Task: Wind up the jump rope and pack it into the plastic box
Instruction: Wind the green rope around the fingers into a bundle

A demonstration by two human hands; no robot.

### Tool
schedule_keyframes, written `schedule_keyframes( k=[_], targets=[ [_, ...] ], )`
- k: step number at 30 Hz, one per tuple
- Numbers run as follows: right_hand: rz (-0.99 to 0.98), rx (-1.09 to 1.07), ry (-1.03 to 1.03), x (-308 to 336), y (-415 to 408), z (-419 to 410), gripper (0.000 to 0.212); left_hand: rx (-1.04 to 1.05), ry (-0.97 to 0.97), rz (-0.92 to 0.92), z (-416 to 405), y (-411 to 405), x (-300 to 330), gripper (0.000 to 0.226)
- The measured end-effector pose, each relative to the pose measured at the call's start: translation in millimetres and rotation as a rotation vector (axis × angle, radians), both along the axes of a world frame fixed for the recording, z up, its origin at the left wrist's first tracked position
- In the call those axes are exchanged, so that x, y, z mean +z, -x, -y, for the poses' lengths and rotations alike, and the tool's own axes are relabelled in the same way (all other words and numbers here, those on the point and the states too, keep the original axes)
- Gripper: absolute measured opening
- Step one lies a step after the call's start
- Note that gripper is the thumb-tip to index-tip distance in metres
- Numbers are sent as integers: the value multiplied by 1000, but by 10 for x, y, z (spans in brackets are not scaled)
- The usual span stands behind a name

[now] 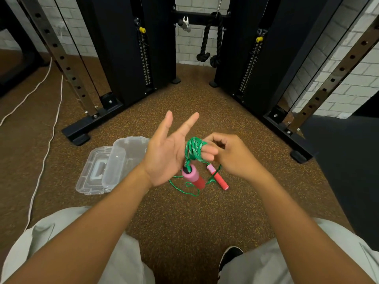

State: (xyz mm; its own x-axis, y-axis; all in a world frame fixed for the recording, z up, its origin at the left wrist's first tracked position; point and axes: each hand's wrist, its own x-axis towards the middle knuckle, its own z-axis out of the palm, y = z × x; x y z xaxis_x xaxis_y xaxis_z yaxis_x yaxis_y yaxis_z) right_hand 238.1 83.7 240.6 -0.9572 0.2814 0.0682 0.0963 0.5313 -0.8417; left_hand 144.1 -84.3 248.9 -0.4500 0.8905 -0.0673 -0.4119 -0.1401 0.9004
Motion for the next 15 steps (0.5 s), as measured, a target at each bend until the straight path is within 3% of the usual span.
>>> schedule_keyframes(
  k=[5, 15],
  targets=[
    [95, 29, -181, -74, 6, 120, 25, 89, -67, 72, -23, 61, 7, 72],
    [101, 102, -273, 48, -31, 189, 18, 139, 34, -66, -50, 90, -92, 69]
  ],
)
